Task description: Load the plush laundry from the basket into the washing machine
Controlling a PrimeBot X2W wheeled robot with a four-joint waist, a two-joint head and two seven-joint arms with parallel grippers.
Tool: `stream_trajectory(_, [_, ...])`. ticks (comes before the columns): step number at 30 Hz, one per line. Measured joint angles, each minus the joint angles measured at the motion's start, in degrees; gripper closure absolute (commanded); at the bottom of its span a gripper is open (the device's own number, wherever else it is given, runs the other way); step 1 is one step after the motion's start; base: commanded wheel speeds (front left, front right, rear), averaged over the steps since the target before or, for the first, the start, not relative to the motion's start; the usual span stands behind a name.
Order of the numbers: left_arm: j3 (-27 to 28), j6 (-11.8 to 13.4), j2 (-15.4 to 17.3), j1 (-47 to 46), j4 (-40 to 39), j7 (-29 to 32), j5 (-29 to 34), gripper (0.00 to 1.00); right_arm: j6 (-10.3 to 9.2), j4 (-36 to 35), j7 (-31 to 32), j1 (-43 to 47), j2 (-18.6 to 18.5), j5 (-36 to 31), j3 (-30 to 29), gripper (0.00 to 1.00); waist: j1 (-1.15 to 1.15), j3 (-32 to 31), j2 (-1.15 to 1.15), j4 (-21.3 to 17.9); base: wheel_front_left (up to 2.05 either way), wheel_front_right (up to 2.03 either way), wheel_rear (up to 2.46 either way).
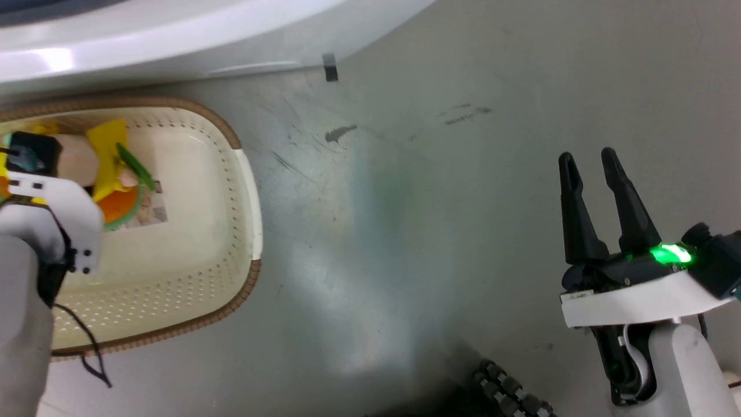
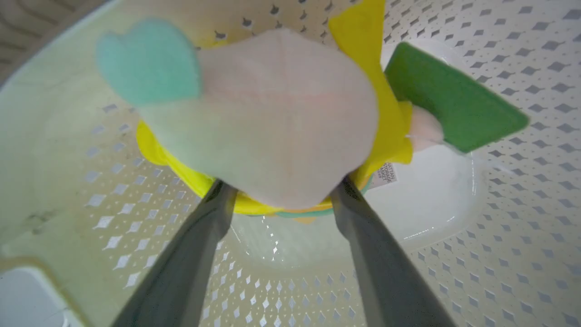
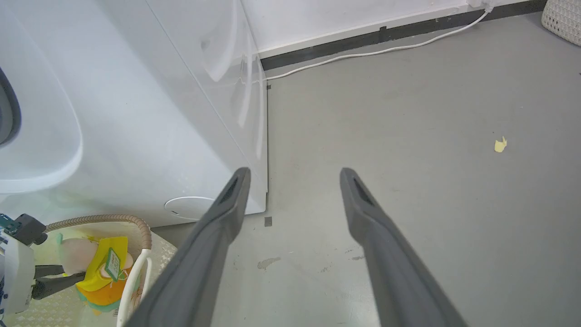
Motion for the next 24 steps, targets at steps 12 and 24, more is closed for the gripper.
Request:
stream_trajectory(12, [-0.9,0.6,2.6,-3.2,2.7,0.3,-1.8,1.0,0.0,0.8,-1.5,-2.1,0.0,1.6,0.3,0.0,0.0,5.1,0.0,-2.0,0.0,0.0,0.0])
stream_trajectory(24, [-2.9,1.1,-2.7,-1.8,12.6,-9.2,-4.1,1.0,0.0,3.7,-2.2,-1.3,0.0,-1.3,-3.1,0.0,0.0,-2.4,0.0,0.2,0.0,0.0,0.0])
